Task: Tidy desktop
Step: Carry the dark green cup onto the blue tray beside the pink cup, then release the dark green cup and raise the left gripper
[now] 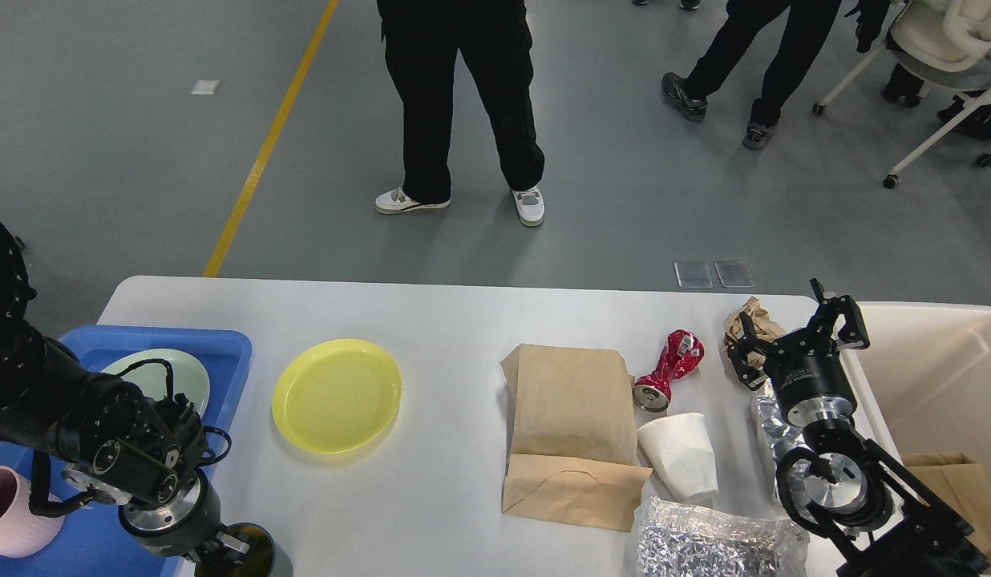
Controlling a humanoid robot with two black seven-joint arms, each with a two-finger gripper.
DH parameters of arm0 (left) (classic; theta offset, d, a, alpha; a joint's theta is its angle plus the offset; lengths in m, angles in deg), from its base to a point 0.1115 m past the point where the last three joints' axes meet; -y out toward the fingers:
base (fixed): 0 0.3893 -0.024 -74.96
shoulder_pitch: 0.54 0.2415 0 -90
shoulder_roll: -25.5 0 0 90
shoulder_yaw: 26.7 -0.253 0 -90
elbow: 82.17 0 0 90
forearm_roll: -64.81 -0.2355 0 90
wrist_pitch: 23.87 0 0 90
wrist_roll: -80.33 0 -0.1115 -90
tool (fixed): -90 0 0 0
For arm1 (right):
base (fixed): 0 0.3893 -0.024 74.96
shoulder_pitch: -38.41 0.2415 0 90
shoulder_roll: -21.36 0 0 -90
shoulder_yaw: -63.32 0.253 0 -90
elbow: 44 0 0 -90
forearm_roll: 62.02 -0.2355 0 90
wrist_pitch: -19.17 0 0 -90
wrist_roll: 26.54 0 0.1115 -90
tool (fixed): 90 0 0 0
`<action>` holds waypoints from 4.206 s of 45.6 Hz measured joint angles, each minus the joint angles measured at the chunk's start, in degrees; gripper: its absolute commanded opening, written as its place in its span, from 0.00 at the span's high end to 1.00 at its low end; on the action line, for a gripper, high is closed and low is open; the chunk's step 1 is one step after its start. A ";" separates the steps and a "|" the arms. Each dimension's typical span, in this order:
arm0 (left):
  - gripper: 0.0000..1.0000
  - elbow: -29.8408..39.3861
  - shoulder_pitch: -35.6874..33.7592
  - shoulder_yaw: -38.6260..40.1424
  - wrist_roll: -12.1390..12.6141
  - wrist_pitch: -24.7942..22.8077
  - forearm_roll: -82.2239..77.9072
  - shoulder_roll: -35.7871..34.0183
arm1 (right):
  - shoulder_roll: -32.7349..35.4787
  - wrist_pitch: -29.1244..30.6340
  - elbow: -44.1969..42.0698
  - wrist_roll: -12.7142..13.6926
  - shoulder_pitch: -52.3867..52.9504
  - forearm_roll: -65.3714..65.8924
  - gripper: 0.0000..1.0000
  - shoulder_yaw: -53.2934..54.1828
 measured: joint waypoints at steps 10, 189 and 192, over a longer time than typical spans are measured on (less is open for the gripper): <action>1.00 0.61 -2.40 -0.03 -0.25 -2.02 0.42 -0.72 | 0.00 0.00 0.00 0.00 0.00 0.03 0.00 0.00; 0.04 6.03 -51.48 -16.77 -10.67 -28.32 27.79 3.31 | 0.00 0.00 0.00 0.01 0.00 0.02 0.00 0.00; 0.04 7.77 -56.78 -16.36 -10.76 -30.70 30.81 6.40 | 0.00 0.00 -0.01 0.01 0.00 0.02 0.00 0.00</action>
